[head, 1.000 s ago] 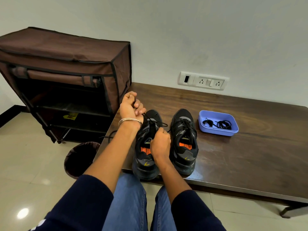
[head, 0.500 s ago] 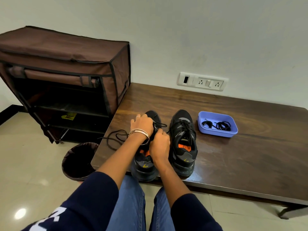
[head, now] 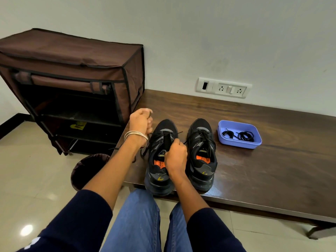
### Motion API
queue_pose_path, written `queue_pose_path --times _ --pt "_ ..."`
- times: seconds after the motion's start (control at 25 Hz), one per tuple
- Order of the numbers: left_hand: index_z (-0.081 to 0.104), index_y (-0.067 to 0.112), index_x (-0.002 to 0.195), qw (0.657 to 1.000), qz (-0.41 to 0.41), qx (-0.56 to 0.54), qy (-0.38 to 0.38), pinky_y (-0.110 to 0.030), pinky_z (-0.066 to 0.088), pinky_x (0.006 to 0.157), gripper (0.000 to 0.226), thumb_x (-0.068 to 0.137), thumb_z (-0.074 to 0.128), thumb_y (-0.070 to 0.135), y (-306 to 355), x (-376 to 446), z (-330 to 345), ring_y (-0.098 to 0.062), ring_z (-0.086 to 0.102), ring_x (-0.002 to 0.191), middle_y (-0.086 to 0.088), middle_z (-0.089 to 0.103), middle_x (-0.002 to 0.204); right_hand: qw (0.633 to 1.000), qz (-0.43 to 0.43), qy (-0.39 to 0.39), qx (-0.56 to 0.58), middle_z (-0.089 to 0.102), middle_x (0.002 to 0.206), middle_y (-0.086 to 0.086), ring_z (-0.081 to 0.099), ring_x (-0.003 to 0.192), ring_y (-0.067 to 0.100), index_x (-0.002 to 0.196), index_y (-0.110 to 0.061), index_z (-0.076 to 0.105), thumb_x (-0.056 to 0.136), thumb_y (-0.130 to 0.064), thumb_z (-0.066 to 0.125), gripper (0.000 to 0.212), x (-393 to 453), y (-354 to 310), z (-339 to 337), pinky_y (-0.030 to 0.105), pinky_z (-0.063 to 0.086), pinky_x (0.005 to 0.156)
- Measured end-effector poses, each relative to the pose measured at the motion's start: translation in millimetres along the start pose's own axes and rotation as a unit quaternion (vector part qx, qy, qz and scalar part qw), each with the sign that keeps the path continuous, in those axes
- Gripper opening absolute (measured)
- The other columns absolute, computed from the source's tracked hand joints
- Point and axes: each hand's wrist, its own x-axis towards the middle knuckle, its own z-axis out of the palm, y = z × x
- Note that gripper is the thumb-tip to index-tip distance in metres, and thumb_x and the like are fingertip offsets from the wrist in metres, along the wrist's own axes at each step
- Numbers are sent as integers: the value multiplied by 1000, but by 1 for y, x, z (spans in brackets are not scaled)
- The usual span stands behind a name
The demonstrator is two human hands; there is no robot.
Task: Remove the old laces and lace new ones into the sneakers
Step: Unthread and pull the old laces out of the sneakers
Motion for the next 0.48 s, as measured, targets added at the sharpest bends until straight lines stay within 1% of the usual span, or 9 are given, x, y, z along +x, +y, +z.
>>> queue_pose_path --times 0.04,0.08,0.12,0.16,0.2,0.28,0.36,0.44,0.48 --pt "65 16 76 969 77 232 -21 -23 37 47 24 92 56 32 -6 3 -5 -8 46 49 5 53 56 1000 1 0 0 57 123 15 50 119 28 127 -2 48 87 -8 63 43 0 -1 0 35 46 98" --pt "71 22 79 894 133 423 -58 -26 44 56 22 86 63 42 -14 5 -8 -9 55 61 6 62 67 1000 2 0 0 57 124 15 50 119 28 127 -2 48 87 -8 63 43 0 -1 -1 35 46 98" --pt "74 29 85 821 148 541 -104 -28 48 64 20 82 66 47 -20 5 -8 -12 60 75 6 68 80 1000 1 -1 0 57 124 15 49 120 28 128 -3 48 88 -8 62 43 -1 -1 -1 35 46 98" --pt "75 34 93 773 146 602 -134 -31 52 71 20 81 67 48 -23 4 -5 -15 62 87 6 69 93 1000 -1 -3 -2 56 125 15 49 120 28 128 -3 47 88 -8 62 43 0 0 -1 35 46 98" --pt "74 36 98 749 146 630 -141 -35 53 76 22 81 67 48 -26 3 0 -18 62 97 6 68 103 1000 -2 -5 -3 55 126 15 48 121 28 128 -3 47 88 -9 62 44 0 0 -1 35 46 98" --pt "75 33 97 739 143 650 -107 -39 54 77 20 82 67 44 -32 0 13 -22 58 105 3 66 107 1000 -4 -8 -1 55 126 16 48 122 30 129 -2 46 87 -8 62 45 1 0 -1 36 45 99" --pt "75 26 91 730 140 662 -93 -37 52 73 16 85 64 37 -39 -3 22 -24 57 104 0 62 105 1000 -5 -8 1 55 126 17 48 121 30 129 -1 47 87 -6 60 44 1 0 0 37 44 99" --pt "72 22 86 755 139 633 -98 -31 45 70 15 88 59 30 -44 -2 21 -22 58 95 2 61 101 1000 -4 -9 3 56 125 17 49 120 30 129 -1 47 87 -5 59 44 2 1 0 36 44 98" --pt "71 22 81 791 121 594 -86 -29 44 70 15 88 58 24 -46 -2 18 -18 59 89 5 64 96 1000 -4 -9 3 56 125 16 49 120 30 129 -1 47 86 -5 60 44 2 1 0 36 44 98"
